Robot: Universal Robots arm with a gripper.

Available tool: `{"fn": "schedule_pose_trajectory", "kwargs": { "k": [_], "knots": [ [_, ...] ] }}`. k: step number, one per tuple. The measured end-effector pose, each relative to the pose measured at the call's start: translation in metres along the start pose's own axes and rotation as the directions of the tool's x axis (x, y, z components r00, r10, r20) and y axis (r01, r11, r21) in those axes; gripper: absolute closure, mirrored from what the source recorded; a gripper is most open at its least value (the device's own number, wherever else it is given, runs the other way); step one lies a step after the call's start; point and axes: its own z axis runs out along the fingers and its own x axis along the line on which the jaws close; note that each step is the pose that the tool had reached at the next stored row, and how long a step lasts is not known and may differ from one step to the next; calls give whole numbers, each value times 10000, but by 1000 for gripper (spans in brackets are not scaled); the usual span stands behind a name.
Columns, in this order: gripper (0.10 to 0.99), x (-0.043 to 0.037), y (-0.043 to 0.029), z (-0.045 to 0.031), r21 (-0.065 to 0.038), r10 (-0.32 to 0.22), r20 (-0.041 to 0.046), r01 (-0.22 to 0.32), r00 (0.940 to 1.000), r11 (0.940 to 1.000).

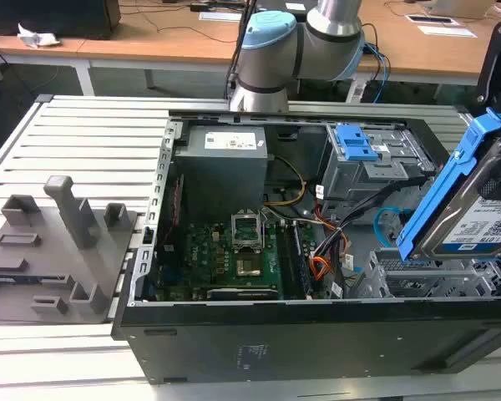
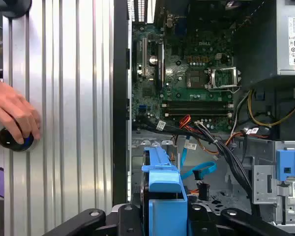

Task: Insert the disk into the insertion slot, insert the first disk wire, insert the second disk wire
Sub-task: 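Insert the disk into the insertion slot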

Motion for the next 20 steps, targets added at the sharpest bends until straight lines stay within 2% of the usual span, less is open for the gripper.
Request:
{"fn": "schedule_pose_trajectory", "kwargs": {
  "k": [7,13,20],
  "knots": [
    [725,0,-3,87,0,0,0,0,10000,10000],
    [725,0,-5,124,0,0,0,0,10000,10000],
    [725,-1,-8,219,0,0,0,0,10000,10000]
  ]
}}
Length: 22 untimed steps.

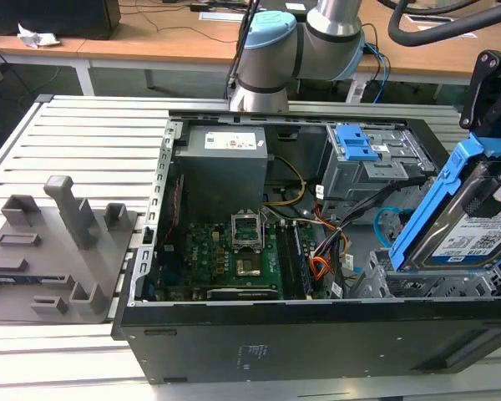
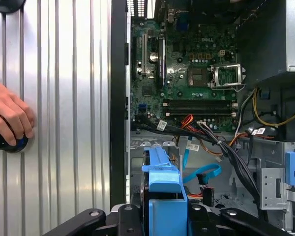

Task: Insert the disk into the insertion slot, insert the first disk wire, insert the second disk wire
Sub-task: 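Insert the disk into the insertion slot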

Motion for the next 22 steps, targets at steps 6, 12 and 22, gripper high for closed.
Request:
{"fn": "schedule_pose_trajectory", "kwargs": {
  "k": [6,12,22],
  "knots": [
    [725,-112,-1,25,0,1,3,-1,10000,10000],
    [725,-212,-48,140,-5,-8,5,8,10000,10000],
    [725,-222,-68,388,-10,-6,6,6,10000,10000]
  ]
}}
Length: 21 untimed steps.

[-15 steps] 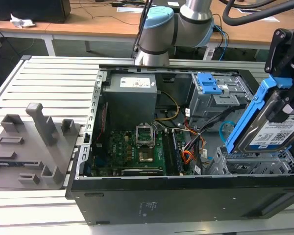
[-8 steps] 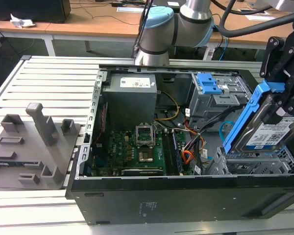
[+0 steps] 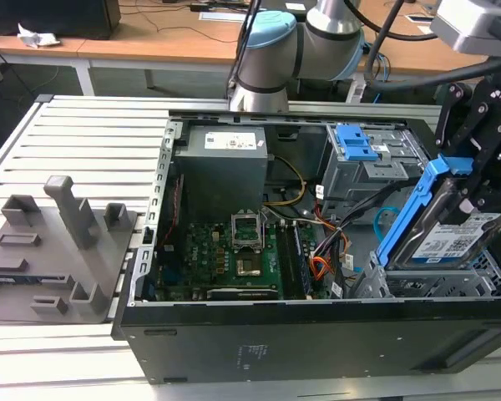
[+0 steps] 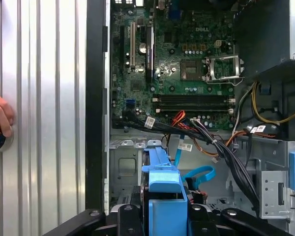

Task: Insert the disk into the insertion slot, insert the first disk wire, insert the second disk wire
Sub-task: 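Insert the disk into the insertion slot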

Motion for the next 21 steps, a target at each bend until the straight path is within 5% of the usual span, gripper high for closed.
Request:
{"fn": "schedule_pose_trajectory", "kwargs": {
  "k": [8,21],
  "knots": [
    [725,-1,-10,253,-6,0,-2,0,10000,10000],
    [725,-1,-12,298,-6,0,-3,0,10000,10000]
  ]
}}
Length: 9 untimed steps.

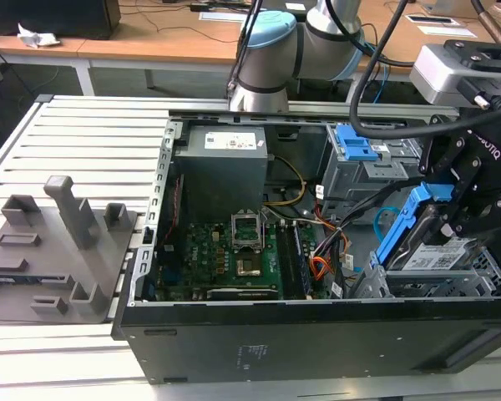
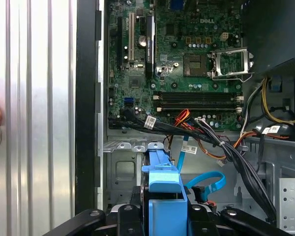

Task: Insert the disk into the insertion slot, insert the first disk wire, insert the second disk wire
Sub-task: 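Insert the disk into the insertion slot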

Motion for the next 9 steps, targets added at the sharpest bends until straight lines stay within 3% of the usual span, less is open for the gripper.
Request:
{"fn": "schedule_pose_trajectory", "kwargs": {
  "k": [2,3,7,9],
  "knots": [
    [714,0,0,0,0,0,-2,0,10000,10000],
    [647,0,0,0,0,0,-1,0,10000,10000],
    [647,0,0,1,0,0,0,0,10000,10000],
    [729,0,0,1,0,0,-1,0,10000,10000]
  ]
}}
